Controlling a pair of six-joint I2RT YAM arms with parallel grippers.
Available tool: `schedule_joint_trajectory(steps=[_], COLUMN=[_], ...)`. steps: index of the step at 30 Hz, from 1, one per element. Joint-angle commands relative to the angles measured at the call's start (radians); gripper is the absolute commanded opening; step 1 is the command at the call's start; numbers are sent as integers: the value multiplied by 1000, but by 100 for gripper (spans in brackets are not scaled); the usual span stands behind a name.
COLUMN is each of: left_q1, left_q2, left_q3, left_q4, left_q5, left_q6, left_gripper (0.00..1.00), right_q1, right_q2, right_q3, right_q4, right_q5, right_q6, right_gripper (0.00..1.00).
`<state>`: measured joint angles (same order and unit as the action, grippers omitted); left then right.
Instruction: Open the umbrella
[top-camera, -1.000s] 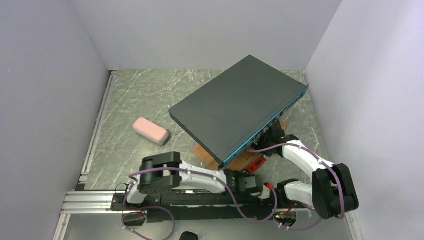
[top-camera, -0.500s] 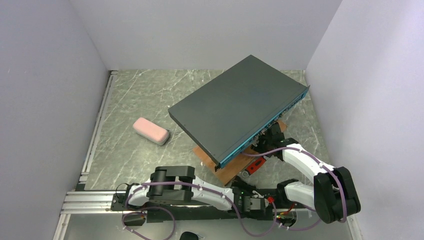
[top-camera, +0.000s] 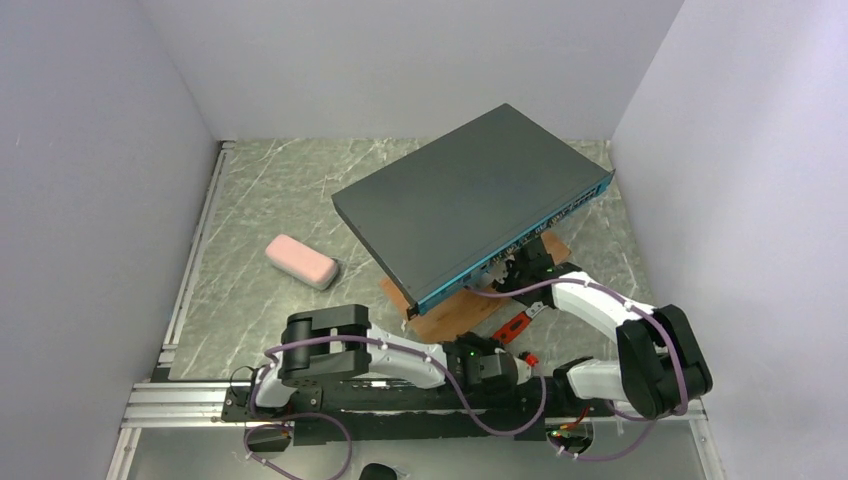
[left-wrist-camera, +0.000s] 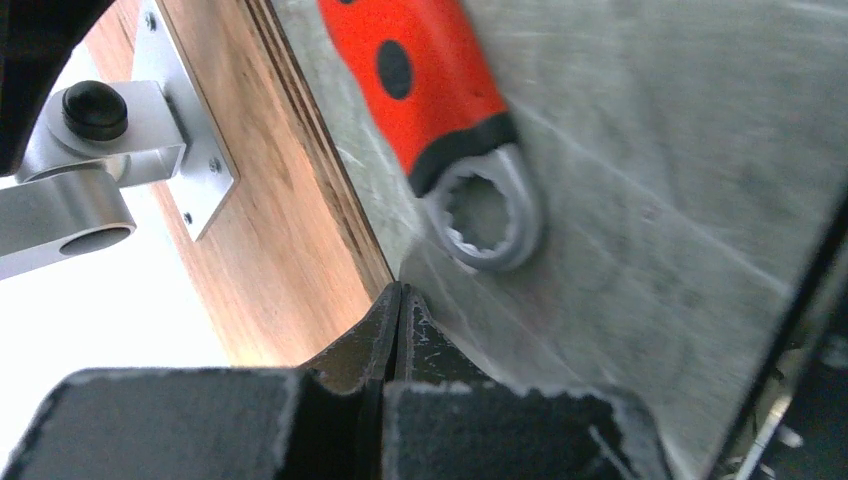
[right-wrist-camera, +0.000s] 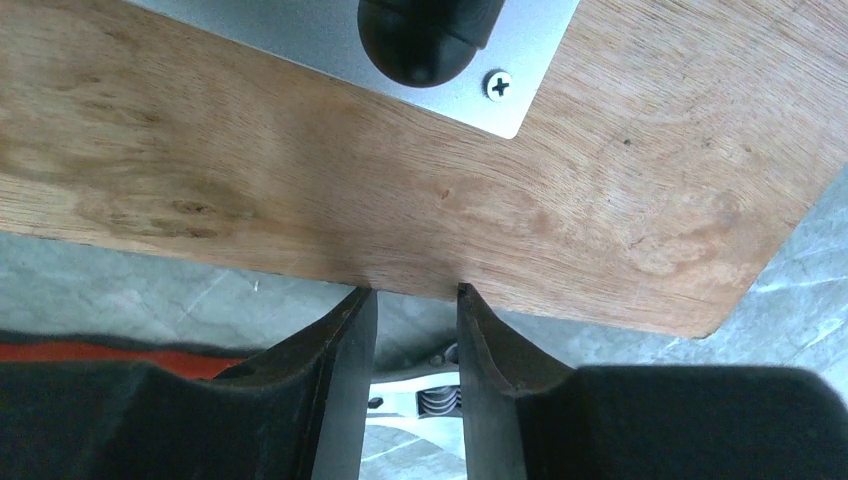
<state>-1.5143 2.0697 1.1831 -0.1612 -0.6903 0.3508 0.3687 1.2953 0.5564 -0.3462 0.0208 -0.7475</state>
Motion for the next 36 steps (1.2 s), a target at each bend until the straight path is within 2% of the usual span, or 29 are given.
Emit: schedule_joint_trajectory(steps=[1,8,18,24,29,32,36], left_q1=[310,384,399,399,399,399,398], left_q2=[195,155,136,69,5,-86,-220], left_q3=[-206,-225,-228,-242,-269,-309,-384], left_q4=[-508,-453,-456,-484,-473,-448,-400], left_q5=[-86,-157,-199,-125,-98,-42,21], left_q6=[4,98,156,153,195,221,256], left_gripper=[0,0,0,0,0,5,5], right_q1=[40,84,147,192,223,235,248], right_q2=[125,193,302,380,446,472,521], right_q3=[29,85,187,251,317,350,405], right_q4=[206,240,263,283,279,275,266], right_q5=[-98,-73,-48,-41,26,57,95], right_q6=[92,145,251,358,342,332,312], right_gripper=[35,35,32,30,28,28,28])
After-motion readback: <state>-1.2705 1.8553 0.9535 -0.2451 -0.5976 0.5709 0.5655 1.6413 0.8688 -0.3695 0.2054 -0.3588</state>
